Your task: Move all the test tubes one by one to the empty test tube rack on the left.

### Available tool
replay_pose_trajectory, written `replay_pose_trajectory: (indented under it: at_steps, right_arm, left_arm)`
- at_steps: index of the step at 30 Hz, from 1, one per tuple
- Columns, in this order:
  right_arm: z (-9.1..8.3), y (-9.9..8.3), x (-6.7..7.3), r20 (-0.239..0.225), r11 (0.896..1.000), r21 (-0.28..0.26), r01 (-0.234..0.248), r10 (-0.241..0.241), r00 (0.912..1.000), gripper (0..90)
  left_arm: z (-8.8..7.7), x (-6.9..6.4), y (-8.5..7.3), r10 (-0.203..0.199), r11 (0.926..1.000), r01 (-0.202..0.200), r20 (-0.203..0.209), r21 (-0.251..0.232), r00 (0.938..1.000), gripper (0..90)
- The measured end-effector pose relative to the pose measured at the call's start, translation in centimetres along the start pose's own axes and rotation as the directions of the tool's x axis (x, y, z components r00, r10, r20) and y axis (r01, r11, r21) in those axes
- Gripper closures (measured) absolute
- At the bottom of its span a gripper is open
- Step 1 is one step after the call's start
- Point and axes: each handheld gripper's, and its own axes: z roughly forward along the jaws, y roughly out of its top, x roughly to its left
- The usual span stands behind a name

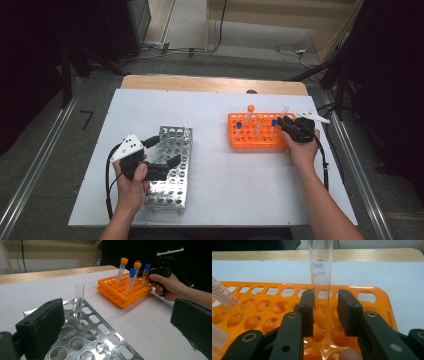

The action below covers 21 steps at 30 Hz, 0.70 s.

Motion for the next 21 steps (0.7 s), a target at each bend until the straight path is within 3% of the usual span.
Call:
replay_pose_trajectory:
  at_steps: [5,8,11,21]
  right_arm:
    - [-0.5,0.4,0.3,-0.021,1.000,-0.006,-0.016,0.016,0.9996,67.8]
    - [-0.6,1.0,0.9,-0.013,1.000,-0.008,0.012,-0.012,0.9999,67.1]
    - [-0.2,1.2,1.0,-0.010,1.000,0.007,-0.007,0.007,0.9999,66.6]
    - [0.5,0.9,1.2,0.042,1.000,0.023,0.008,-0.009,0.9991,72.6]
  left_arm:
    - [0.0,0.1,0.0,-0.001,1.0000,0.001,-0.001,0.003,1.0000,0.0]
    - [0.1,0.0,-0.1,-0.003,1.0000,0.003,0.002,0.004,1.0000,0.0]
    - [0.1,-0.1,-0.1,0.000,1.0000,0.000,0.000,0.007,1.0000,0.0]
    - [0.0,0.0,-0.1,0.001,1.0000,-0.001,0.001,0.003,1.0000,0.0]
